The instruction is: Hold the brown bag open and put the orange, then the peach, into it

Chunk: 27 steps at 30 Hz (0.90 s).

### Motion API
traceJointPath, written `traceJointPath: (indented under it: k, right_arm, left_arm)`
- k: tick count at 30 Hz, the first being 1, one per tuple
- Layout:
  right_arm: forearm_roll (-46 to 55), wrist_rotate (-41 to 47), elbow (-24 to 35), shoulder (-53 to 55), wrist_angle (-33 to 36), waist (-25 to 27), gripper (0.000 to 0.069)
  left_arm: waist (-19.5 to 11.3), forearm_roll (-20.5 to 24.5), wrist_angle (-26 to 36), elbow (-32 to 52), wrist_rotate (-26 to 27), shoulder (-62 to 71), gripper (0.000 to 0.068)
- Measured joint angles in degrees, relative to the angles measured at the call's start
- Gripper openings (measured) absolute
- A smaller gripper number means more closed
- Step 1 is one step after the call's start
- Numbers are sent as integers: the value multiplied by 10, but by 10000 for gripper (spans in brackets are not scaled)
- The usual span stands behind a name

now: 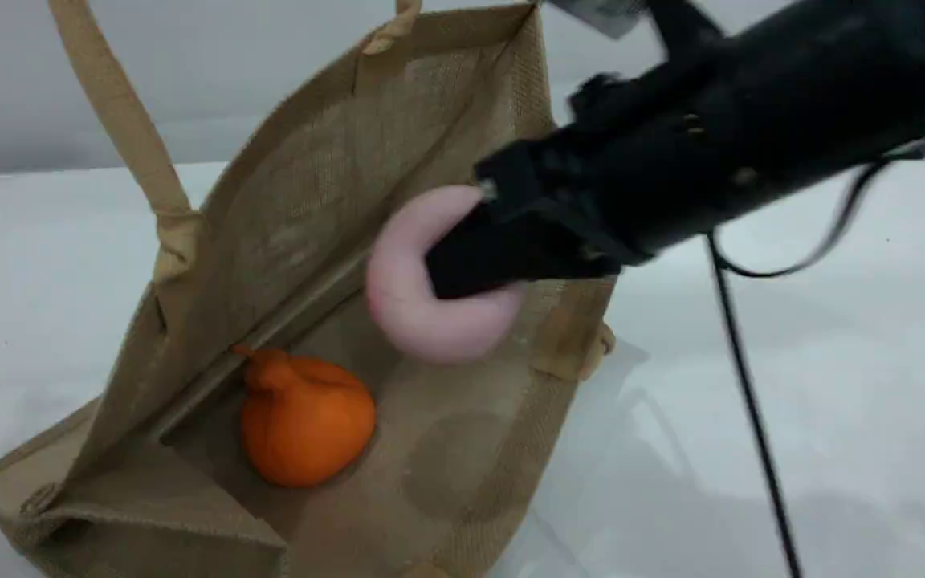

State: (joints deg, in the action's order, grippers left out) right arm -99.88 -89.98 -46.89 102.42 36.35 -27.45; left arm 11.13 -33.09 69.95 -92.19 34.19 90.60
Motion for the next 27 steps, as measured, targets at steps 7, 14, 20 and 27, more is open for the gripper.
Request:
traceJointPath:
  k: [7,14,20,27]
  right_arm:
    - [0,0,-92,99,-6,-39,35]
    - [-1,0,-176,160,-84,-80,41]
    - [-1,0,-234,212,-78,-80,57]
    - [-1,0,-267,246,-73,-80,154]
  left_arm:
    - [0,0,0,0,0,1,84]
    - [0,-1,0,0,0,1,84]
    - [0,-1,0,0,-1,1,84]
    - [0,-2,0,0,-1,1,84]
